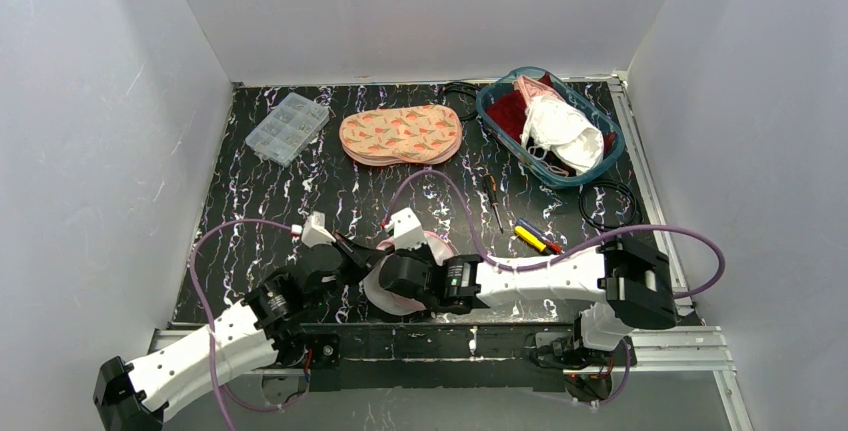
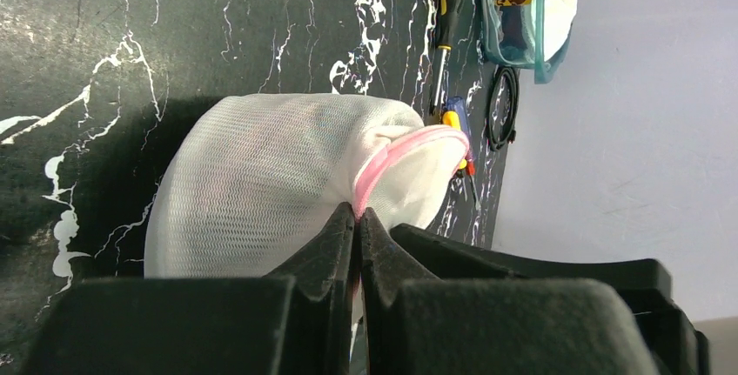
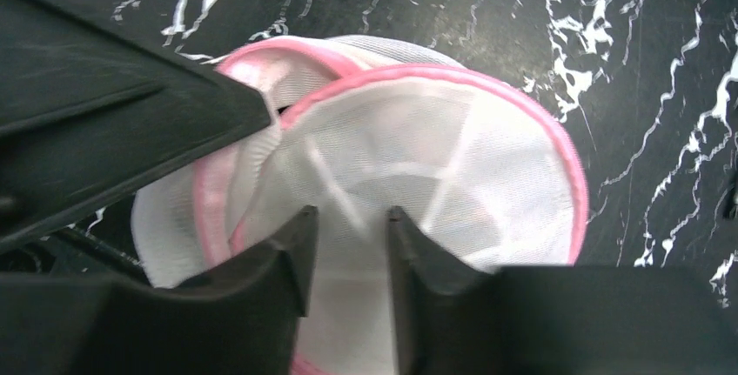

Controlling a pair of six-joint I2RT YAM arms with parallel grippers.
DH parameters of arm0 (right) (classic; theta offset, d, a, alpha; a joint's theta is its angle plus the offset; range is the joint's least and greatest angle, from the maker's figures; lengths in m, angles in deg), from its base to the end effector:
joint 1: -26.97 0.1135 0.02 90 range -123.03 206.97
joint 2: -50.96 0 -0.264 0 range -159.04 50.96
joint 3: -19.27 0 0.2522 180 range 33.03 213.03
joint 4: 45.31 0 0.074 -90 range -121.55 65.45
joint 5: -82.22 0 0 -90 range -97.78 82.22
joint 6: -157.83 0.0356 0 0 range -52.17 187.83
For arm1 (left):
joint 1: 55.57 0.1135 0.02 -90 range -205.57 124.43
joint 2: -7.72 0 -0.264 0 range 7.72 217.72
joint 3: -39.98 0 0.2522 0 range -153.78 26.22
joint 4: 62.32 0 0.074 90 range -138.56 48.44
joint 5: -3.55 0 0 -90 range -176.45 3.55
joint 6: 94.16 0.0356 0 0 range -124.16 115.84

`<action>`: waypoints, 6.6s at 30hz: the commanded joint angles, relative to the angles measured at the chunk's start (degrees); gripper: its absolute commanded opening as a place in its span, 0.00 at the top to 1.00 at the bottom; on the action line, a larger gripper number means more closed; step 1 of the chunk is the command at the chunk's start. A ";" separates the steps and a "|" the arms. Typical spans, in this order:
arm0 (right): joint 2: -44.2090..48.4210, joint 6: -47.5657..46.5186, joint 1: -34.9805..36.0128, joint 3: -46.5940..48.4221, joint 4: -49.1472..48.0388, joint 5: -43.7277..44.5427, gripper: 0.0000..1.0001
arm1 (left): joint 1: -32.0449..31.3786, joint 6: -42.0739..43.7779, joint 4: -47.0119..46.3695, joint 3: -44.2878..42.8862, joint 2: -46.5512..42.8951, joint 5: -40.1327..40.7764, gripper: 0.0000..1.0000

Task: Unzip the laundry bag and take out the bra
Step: Open the laundry bag at the center of the board, then adjust the laundry bag at the center of the board.

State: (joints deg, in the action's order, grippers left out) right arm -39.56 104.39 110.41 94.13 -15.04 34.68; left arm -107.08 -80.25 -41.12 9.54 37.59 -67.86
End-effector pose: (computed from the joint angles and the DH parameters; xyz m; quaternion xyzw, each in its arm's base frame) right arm 0.0621 0.3300 0.2374 -0.2191 0.8468 0.1350 0.4655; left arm 0.0986 -0.1057 0.2095 -0.2625 0.7733 -0.4453 0.3671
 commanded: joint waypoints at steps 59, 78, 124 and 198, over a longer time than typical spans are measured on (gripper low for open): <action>34.59 13.18 0.02 -30.16 -13.76 -5.09 0.21 | -0.26 19.14 33.32 -20.22 2.61 12.47 0.30; 41.27 5.81 -2.09 -38.04 -21.30 -16.05 0.21 | 1.03 78.45 37.80 -44.06 37.33 -6.79 0.17; 12.42 14.82 -11.89 -29.21 -29.98 -18.63 0.46 | 4.21 42.05 25.31 -25.83 19.75 -3.90 1.00; 40.45 -7.08 -31.13 -4.91 18.24 -8.04 0.99 | 4.16 37.33 24.96 -37.37 21.79 -10.38 1.00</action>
State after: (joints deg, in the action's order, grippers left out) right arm 1.29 106.20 79.53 76.82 -8.22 20.78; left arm -103.12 -45.48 -19.22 -19.62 58.35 -78.11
